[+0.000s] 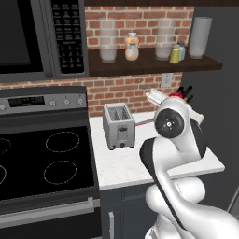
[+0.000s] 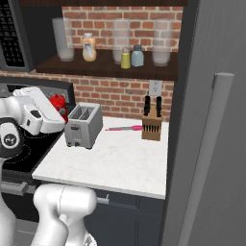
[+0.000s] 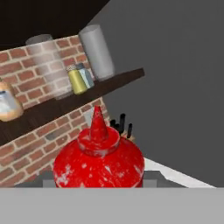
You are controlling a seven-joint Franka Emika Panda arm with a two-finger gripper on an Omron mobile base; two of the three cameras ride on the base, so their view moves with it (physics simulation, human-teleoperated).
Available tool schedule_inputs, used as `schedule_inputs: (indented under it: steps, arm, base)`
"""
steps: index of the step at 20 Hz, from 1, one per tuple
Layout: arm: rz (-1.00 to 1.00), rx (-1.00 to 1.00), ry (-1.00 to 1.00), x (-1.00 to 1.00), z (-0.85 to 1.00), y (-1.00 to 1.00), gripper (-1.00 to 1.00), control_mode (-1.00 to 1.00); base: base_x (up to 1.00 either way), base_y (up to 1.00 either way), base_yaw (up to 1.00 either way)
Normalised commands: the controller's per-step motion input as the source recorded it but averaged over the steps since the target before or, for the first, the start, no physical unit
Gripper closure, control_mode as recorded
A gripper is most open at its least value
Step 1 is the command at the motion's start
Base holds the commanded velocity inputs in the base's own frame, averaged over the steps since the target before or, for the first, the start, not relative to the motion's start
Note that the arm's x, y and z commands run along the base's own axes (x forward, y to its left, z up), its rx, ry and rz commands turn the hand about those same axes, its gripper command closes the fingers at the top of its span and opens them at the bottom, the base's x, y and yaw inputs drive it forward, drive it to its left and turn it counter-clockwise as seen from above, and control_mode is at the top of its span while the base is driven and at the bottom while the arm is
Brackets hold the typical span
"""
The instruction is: Put the shaker and condiment bottle from the counter next to their counterparts in the cabinet.
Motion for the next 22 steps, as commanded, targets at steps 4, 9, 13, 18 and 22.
schedule_inputs:
  steps: [4, 9, 13, 18, 22]
  arm:
    - [0.08, 0.0, -0.13, -0.67, 1.0, 0.0, 1.0, -1.0]
    - [0.03, 0.0, -0.07, -0.43, 0.97, 0.0, 1.0, -1.0]
    - [0.04, 0.0, 0.0, 0.03, 0.94, 0.0, 1.0, -1.0]
    - [0.07, 0.0, 0.06, 0.21, 0.65, 0.0, 1.0, -1.0]
    - [0.07, -0.06, 0.02, 0.28, 0.03, 0.01, 1.0, -1.0]
  base:
    - [0.0, 0.0, 0.0]
    - [0.0, 0.0, 0.0]
    - [0.0, 0.0, 0.0]
    - [0.0, 0.0, 0.0]
    - [0.0, 0.0, 0.0]
